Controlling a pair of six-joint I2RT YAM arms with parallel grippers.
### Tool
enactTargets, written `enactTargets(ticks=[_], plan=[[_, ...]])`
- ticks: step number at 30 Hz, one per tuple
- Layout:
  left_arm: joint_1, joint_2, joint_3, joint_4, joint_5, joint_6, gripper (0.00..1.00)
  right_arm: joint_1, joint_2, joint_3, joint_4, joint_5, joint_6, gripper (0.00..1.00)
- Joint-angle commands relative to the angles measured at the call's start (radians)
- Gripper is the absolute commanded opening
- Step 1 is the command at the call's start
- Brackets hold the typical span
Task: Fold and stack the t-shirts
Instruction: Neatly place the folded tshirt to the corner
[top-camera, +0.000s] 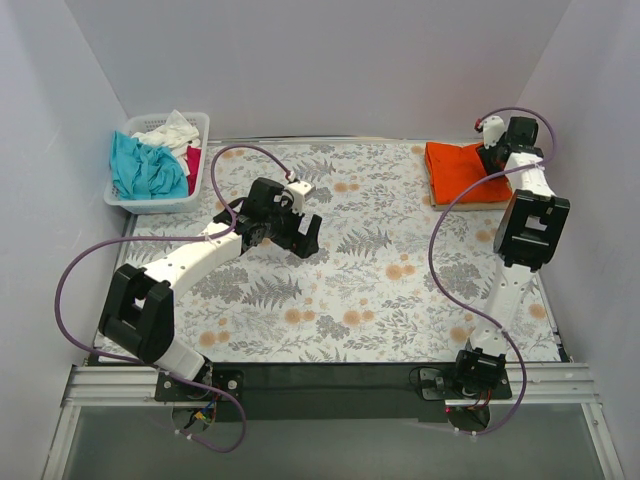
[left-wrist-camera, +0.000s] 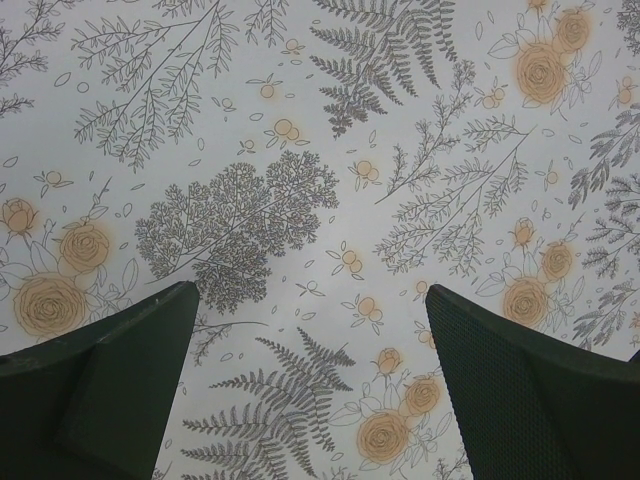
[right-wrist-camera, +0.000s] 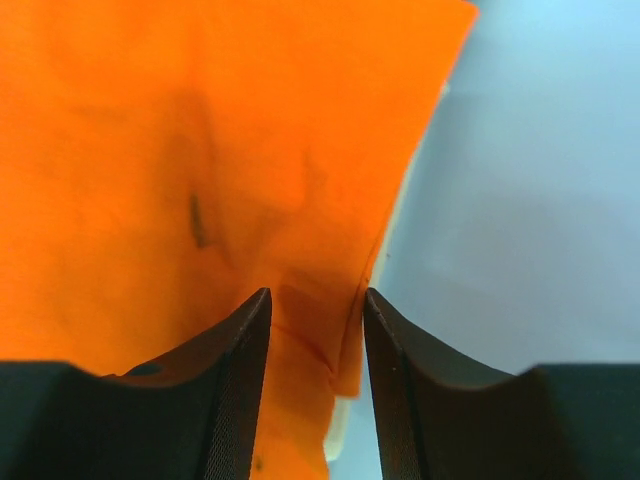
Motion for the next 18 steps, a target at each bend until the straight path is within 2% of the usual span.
enactTargets(ticks=[1, 8, 15, 18], plan=[[0.007, -0.017, 0.037, -0.004, 0.003, 0.013, 0.91, -0.018, -0.04, 0.001, 0.043, 0.06, 0.0, 0.42], [0.007, -0.04, 0.017, 0.013, -0.016, 0.008, 0.91, -0.019, -0.101, 0.04, 0.048, 0.082, 0.044, 0.4], [0.005, -0.04, 0.017, 0.039, 0.01, -0.01, 0.91, -0.021, -0.131, 0.074, 0.072, -0.084, 0.207, 0.26], [0.007, -0.026, 0.026, 0.042, 0.026, -0.022, 0.91, -0.019, -0.111, 0.069, 0.147, -0.116, 0.328, 0.17]])
